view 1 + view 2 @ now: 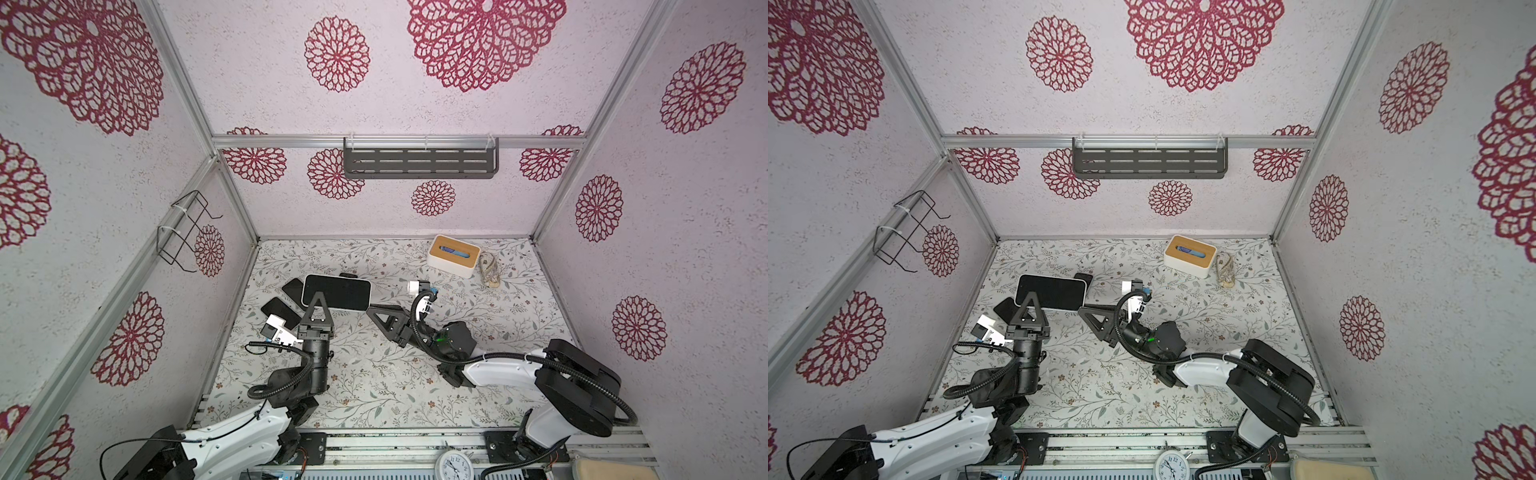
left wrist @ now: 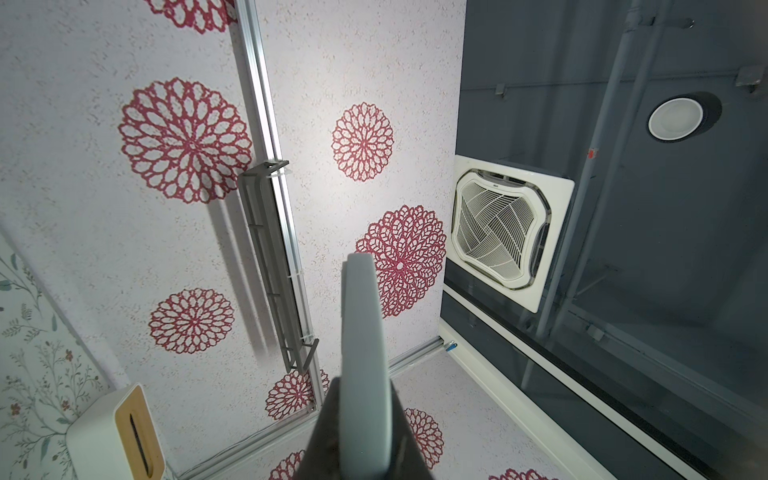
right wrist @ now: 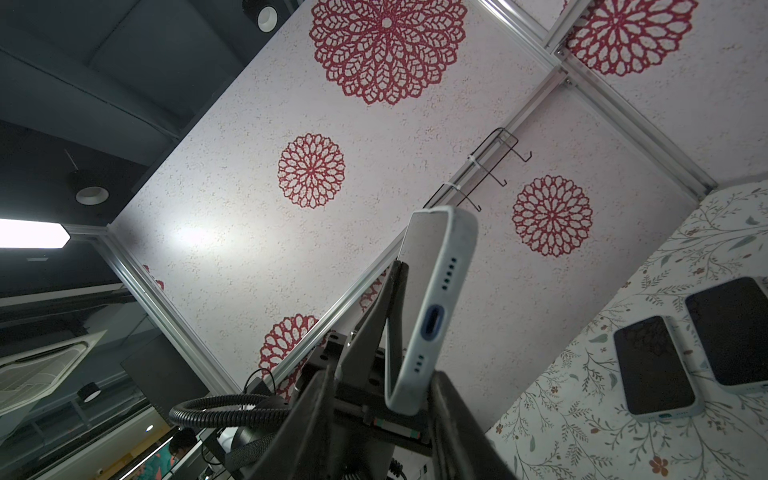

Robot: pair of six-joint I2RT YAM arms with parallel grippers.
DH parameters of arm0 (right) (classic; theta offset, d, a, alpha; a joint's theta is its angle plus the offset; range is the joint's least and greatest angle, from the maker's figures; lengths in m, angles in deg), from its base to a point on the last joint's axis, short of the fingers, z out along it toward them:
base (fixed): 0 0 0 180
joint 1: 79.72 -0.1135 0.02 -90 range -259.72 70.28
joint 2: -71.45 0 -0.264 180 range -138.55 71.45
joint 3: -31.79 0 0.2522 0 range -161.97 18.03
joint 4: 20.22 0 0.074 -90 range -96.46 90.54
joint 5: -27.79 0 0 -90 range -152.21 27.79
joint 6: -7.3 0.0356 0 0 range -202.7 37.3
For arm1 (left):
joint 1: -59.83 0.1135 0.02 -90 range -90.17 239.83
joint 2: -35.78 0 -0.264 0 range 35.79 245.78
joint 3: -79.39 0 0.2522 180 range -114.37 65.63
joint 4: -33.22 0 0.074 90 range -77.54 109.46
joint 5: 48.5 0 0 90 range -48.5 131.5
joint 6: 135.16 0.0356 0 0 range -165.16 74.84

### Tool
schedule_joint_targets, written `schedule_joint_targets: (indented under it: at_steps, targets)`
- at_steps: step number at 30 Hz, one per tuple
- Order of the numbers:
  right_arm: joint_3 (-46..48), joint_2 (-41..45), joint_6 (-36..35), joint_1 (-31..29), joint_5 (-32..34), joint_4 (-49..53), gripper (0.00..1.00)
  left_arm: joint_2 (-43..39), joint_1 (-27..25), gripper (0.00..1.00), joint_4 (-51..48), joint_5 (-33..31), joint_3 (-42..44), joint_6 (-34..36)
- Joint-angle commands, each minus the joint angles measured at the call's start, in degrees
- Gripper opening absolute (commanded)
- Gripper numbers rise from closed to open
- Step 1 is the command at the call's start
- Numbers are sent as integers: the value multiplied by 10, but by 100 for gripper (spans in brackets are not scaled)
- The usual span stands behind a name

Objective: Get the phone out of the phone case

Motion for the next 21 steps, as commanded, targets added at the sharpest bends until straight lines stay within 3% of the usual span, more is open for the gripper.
schedule_joint_targets:
  at_steps: [1,10,14,17,21]
  targets:
    - [-20,4,1,-3,-2,-50,36,8,-12,0,47,1,-12,5]
    - [-15,4,3,-4,-7,-54,19,19,-18,0,49,-4,-17,4]
    - [-12,6,-4,-3,-19,-53,6,15,-20,0,7,-12,-30,-22]
    - [1,18,-29,-4,-46,-50,4,-18,-19,0,-111,-21,-54,-71]
    - [8,45,-134,-3,-146,16,3,-106,3,0,-432,0,-134,-154]
